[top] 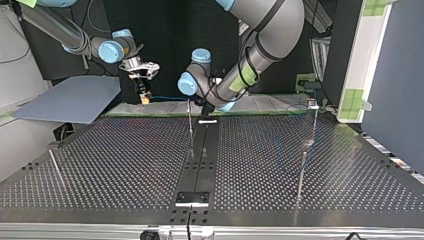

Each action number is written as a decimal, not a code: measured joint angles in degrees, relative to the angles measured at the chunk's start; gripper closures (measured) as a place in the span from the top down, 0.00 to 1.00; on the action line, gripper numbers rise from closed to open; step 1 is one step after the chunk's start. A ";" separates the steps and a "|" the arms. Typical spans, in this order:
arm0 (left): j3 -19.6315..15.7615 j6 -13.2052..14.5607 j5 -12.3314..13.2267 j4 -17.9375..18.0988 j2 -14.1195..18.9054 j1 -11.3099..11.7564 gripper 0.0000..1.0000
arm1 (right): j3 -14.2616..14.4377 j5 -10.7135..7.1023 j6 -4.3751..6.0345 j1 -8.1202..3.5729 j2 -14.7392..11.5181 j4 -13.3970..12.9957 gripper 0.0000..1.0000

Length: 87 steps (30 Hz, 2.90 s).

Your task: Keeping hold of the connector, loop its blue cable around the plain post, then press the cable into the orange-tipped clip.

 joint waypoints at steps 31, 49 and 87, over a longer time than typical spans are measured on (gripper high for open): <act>-0.22 -1.71 3.32 2.38 -0.05 2.28 0.00 | -3.69 2.25 -0.33 -0.06 3.42 2.45 0.11; 1.72 -1.85 5.65 2.38 -0.05 4.57 0.00 | -7.26 2.07 -0.30 -0.31 3.42 4.74 0.11; 4.70 -2.56 6.25 1.37 -0.04 6.53 0.00 | -12.04 0.09 -0.52 -2.01 3.46 6.63 0.11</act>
